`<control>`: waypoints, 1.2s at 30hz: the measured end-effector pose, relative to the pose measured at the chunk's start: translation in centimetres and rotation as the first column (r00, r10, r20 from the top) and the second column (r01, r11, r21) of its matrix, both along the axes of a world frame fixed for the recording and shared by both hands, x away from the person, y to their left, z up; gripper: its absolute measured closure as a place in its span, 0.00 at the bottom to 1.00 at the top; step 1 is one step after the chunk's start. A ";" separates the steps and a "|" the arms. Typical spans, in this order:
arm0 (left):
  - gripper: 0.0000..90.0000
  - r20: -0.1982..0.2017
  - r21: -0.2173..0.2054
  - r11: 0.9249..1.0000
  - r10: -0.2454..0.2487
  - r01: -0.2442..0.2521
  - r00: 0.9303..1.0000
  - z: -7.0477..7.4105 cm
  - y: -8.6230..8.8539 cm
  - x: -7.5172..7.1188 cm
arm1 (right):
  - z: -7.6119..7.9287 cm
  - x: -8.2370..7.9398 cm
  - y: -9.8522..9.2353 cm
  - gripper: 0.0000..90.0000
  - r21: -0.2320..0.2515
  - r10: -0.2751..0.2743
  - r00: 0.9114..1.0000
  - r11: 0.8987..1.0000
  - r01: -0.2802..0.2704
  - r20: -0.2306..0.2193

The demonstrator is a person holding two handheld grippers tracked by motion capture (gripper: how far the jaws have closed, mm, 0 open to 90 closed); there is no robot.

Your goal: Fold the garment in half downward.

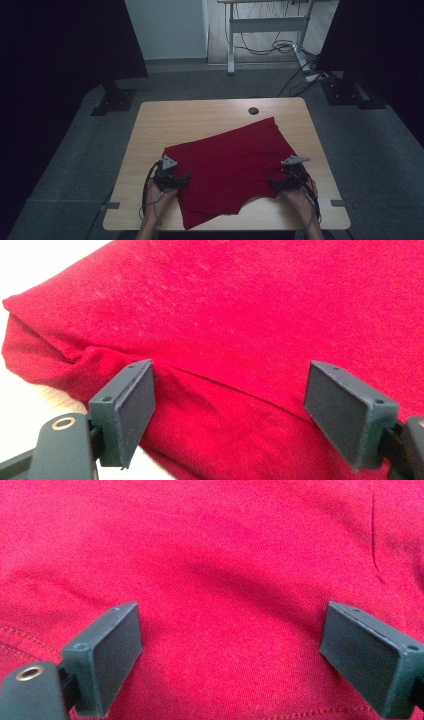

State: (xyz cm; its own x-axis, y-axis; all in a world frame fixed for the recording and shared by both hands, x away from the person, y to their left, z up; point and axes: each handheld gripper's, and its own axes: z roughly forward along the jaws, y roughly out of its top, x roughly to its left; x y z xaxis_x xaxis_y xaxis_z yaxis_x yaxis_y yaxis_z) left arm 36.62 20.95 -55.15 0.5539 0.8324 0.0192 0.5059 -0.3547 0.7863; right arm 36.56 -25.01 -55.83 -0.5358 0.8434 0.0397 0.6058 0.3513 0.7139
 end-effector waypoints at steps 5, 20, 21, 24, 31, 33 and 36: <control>0.21 0.033 0.022 1.000 0.018 -0.018 0.999 0.9 0.9 -1.0 | 1.0 -0.6 0.0 0.09 0.008 0.028 0.999 1.000 -0.028 0.020; 0.21 0.074 -0.015 0.996 0.086 -0.085 0.994 3.1 4.0 -2.4 | 2.9 -2.1 -1.6 0.07 0.046 0.019 0.997 0.999 -0.022 0.076; 0.21 0.072 -0.018 0.995 0.101 -0.100 0.992 3.2 4.8 -2.5 | 2.9 -2.1 -1.6 0.07 0.046 0.019 0.997 0.999 -0.022 0.076; 0.21 0.070 -0.019 0.994 0.110 -0.109 0.991 3.2 5.2 -2.5 | 3.3 -2.5 -2.5 0.07 0.048 0.000 0.996 0.999 -0.004 0.089; 0.21 0.065 -0.022 0.992 0.129 -0.127 0.990 3.2 6.1 -2.6 | 3.5 -3.1 -4.4 0.07 0.063 -0.041 0.994 0.997 0.035 0.101; 0.21 0.047 -0.025 0.990 0.143 -0.142 0.989 2.7 6.8 -2.4 | 3.3 -3.3 -5.3 0.07 0.064 -0.068 0.993 0.996 0.062 0.101; 0.21 0.034 -0.012 0.988 0.156 -0.156 0.987 2.0 7.3 -2.1 | 3.1 -3.4 -5.7 0.07 0.064 -0.076 0.992 0.996 0.070 0.102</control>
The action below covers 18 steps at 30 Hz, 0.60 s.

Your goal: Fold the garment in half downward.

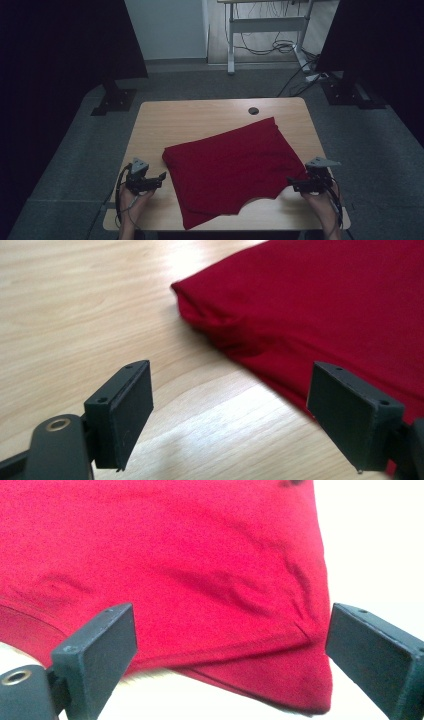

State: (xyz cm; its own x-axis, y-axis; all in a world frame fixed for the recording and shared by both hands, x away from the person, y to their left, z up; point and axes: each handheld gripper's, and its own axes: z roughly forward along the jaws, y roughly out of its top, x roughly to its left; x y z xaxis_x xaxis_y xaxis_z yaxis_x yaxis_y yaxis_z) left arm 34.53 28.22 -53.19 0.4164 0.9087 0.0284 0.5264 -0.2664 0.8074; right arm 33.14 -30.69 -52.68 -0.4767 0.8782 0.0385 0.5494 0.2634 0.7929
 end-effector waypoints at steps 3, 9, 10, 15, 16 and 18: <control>0.21 0.001 0.007 1.000 0.003 -0.003 1.000 -0.3 0.2 0.1 | -0.7 -0.2 -1.2 0.07 0.002 -0.033 0.999 0.999 0.033 -0.014; 0.21 -0.055 0.030 1.000 0.003 -0.001 0.998 -2.3 0.6 1.0 | -2.3 -0.4 -2.5 0.07 -0.011 -0.076 0.995 0.997 0.076 -0.059; 0.21 -0.055 0.030 1.000 0.003 -0.001 0.998 -2.3 0.6 1.0 | -2.8 -0.5 -2.8 0.07 -0.022 -0.091 0.993 0.996 0.089 -0.073; 0.20 -0.055 0.038 0.999 -0.028 0.030 0.998 -2.8 0.4 1.3 | -4.2 -0.4 -3.0 0.04 -0.072 -0.109 0.992 0.992 0.104 -0.066; 0.19 -0.055 0.038 0.999 -0.028 0.030 0.998 -2.8 0.4 1.3 | -4.2 -0.4 -3.0 0.04 -0.072 -0.109 0.992 0.992 0.104 -0.066; 0.15 -0.070 0.040 0.999 -0.022 0.025 0.997 -2.8 0.5 1.5 | -4.4 -0.4 -2.9 0.02 -0.065 -0.110 0.993 0.992 0.107 -0.048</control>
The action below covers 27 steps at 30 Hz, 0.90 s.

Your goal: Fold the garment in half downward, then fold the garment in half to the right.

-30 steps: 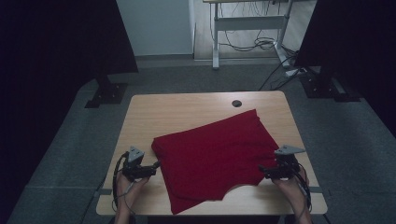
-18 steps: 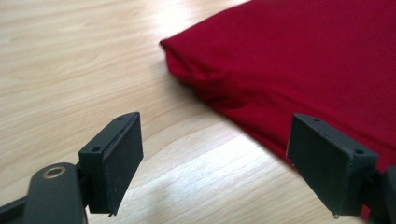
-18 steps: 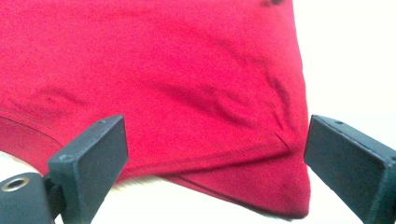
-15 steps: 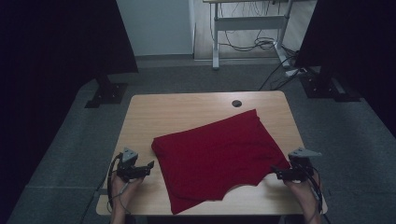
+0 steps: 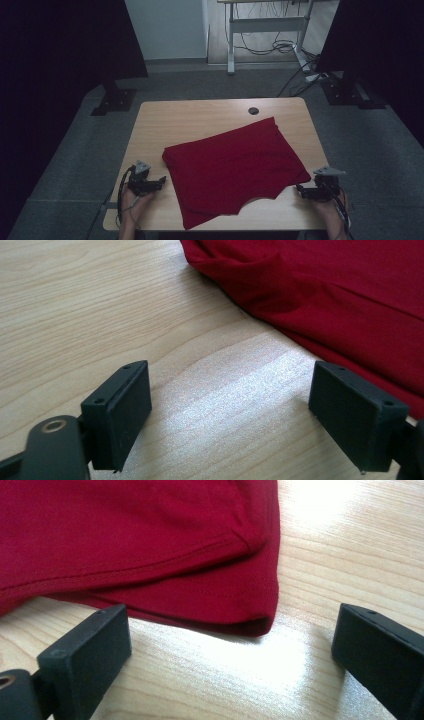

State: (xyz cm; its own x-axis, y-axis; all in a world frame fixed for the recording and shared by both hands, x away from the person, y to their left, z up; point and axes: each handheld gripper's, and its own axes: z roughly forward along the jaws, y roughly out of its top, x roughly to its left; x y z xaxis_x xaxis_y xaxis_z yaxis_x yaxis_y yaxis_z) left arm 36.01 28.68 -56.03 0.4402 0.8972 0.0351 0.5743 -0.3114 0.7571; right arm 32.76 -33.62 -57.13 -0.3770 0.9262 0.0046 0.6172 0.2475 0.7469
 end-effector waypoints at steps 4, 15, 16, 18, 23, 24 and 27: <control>0.07 -0.017 0.009 1.000 0.004 -0.004 1.000 -0.1 -0.1 0.2 | 0.0 -0.1 0.0 0.02 0.000 0.004 1.000 1.000 -0.004 0.000; 0.06 -0.013 0.005 1.000 0.012 -0.011 1.000 -0.1 -0.1 0.2 | 0.0 -0.1 0.0 0.03 0.003 0.007 1.000 1.000 -0.007 0.000; 0.06 -0.013 0.005 1.000 0.012 -0.011 1.000 -0.1 -0.1 0.2 | 0.0 -0.1 0.0 0.03 0.003 0.007 1.000 1.000 -0.007 0.000; 0.06 -0.013 0.005 1.000 0.011 -0.010 1.000 -0.1 -0.1 0.2 | 0.0 -0.1 0.0 0.03 0.003 0.007 1.000 1.000 -0.007 0.000; 0.07 -0.009 0.003 1.000 0.014 -0.014 1.000 0.0 -0.1 0.1 | 0.0 -0.1 0.0 0.03 0.004 0.007 1.000 1.000 -0.007 0.000; 0.08 -0.009 0.003 1.000 0.014 -0.014 1.000 0.0 -0.1 0.1 | 0.0 -0.1 0.0 0.03 0.004 0.007 1.000 1.000 -0.007 0.000; 0.08 -0.009 0.001 1.000 0.011 -0.011 1.000 0.0 -0.1 0.1 | 0.0 -0.1 0.0 0.03 0.003 0.008 1.000 1.000 -0.008 0.000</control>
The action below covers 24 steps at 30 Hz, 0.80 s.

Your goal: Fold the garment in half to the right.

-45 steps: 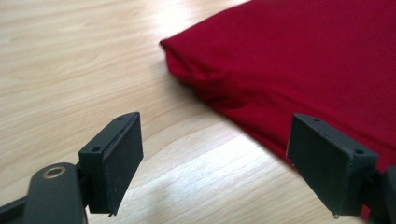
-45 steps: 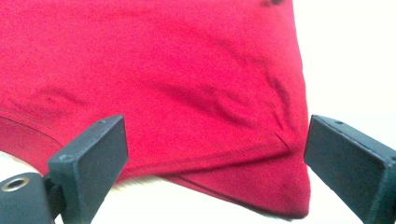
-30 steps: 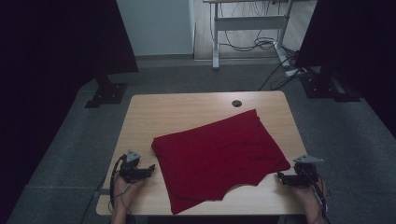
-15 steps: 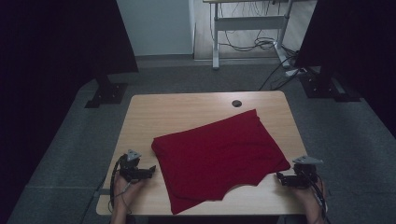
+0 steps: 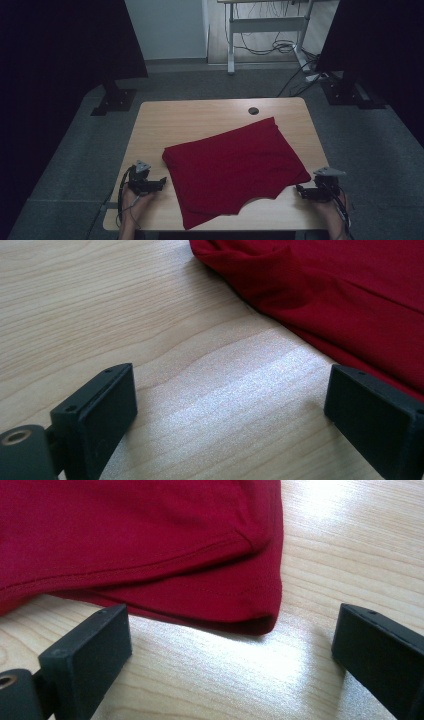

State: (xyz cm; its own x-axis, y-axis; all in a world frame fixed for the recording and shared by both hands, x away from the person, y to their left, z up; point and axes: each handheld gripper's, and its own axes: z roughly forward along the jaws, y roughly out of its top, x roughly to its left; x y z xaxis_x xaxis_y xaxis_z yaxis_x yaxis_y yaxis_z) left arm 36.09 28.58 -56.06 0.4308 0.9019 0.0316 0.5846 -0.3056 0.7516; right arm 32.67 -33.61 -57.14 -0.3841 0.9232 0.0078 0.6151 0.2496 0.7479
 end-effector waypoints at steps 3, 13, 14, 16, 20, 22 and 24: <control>0.10 -0.005 -0.020 1.000 -0.003 0.003 1.000 0.2 0.1 0.3 | 0.0 0.0 0.0 0.03 0.000 0.000 1.000 1.000 0.000 0.000; 0.10 0.048 -0.029 0.999 -0.013 0.014 0.999 2.0 -0.4 1.7 | 0.0 0.0 0.0 0.03 -0.002 0.001 1.000 1.000 -0.001 0.001; 0.10 0.053 -0.034 0.999 -0.012 0.014 0.999 2.3 -0.6 1.9 | 0.0 0.0 0.0 0.03 -0.002 0.000 1.000 1.000 0.000 0.001; 0.10 0.064 -0.046 0.999 -0.016 0.019 0.998 2.8 -0.8 2.3 | 0.0 0.0 0.0 0.03 -0.002 0.000 1.000 1.000 0.000 0.001; 0.10 0.078 -0.054 0.998 -0.023 0.028 0.997 3.5 -1.3 3.2 | 0.0 0.0 0.0 0.03 -0.002 0.000 1.000 1.000 0.000 0.001; 0.10 0.078 -0.054 0.998 -0.023 0.028 0.997 3.5 -1.3 3.2 | 0.0 0.0 0.0 0.03 -0.002 0.000 1.000 1.000 0.000 0.001; 0.10 0.088 -0.057 0.998 -0.019 0.024 0.996 3.8 -1.6 4.2 | 0.0 0.0 0.0 0.03 -0.002 0.000 1.000 1.000 0.000 0.001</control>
